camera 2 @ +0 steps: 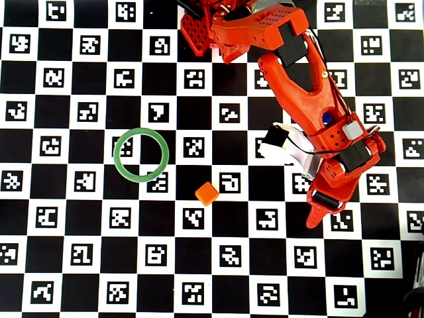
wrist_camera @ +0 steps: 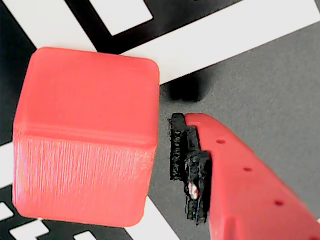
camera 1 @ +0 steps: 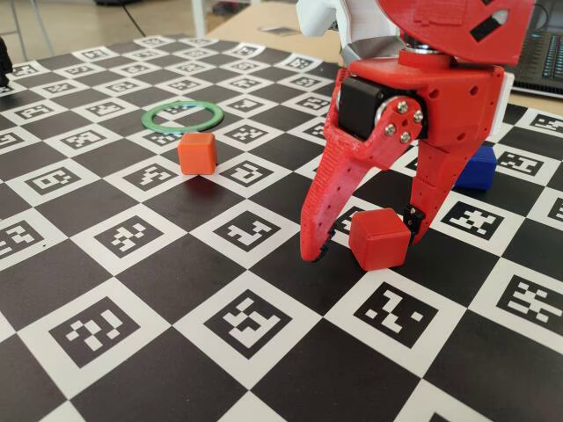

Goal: Grab the red cube then put it in the green circle then put the blue cube on top and finally the orange cube on top

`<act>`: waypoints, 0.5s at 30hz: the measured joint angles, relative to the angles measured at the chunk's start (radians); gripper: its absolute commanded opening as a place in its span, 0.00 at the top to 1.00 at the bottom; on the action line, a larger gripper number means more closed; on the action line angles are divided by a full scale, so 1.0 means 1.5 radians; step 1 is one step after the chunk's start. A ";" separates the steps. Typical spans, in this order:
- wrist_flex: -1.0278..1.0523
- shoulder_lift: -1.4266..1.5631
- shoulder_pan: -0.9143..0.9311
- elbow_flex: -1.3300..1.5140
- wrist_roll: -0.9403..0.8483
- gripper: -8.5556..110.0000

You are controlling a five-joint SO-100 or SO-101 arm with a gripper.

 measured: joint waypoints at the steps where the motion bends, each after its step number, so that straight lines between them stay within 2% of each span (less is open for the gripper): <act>1: -0.002 0.000 0.000 0.000 0.003 0.60; 10: -0.003 0.000 0.000 0.000 0.007 0.63; 15: -0.020 0.000 0.001 0.000 0.007 0.72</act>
